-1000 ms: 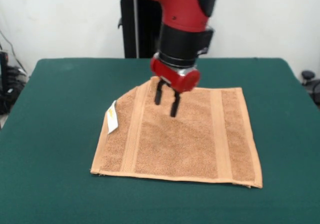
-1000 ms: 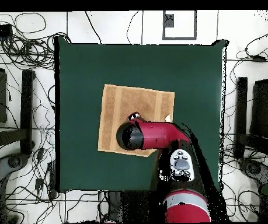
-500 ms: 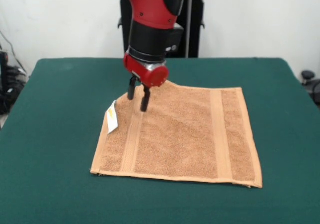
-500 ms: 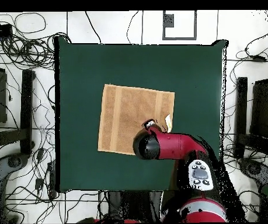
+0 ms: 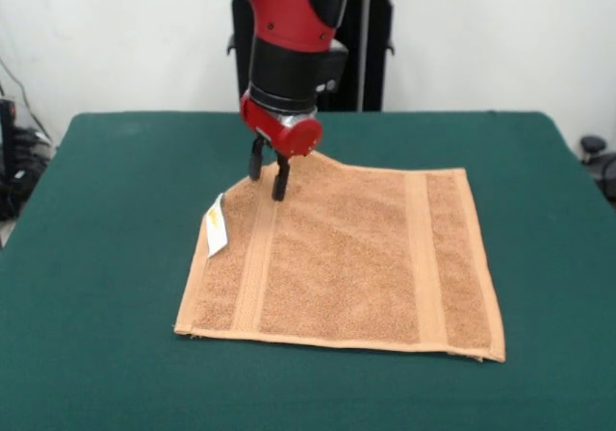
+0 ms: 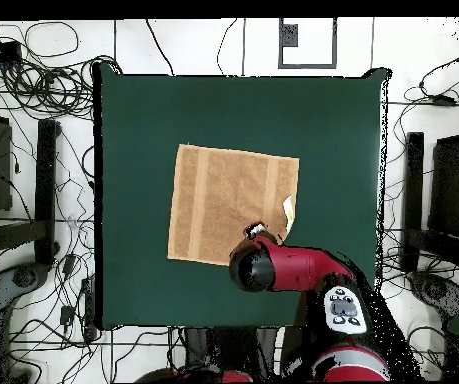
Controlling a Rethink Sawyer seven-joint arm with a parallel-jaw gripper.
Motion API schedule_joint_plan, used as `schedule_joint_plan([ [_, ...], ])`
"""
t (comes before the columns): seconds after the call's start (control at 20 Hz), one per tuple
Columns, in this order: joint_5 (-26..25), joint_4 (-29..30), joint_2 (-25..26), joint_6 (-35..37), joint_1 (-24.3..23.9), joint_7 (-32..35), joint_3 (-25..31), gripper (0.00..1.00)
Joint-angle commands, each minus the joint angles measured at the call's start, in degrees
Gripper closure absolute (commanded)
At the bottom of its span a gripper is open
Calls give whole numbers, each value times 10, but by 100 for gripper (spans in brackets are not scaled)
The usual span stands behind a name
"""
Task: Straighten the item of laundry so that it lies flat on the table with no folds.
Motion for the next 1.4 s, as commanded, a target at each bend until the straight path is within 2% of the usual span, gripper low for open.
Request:
schedule_joint_plan([
  [0.05,-11,76,15,-26,-16,22,41,0],
  [0.25,-6,106,6,-15,-44,15,67,0],
  [0.55,3,145,-17,-29,-18,40,51,0],
  [0.8,16,162,-18,-31,-30,44,72,0],
  [1.05,27,181,-24,-91,-41,69,94,0],
  [1.4,39,205,-53,-104,-48,74,108,0],
])
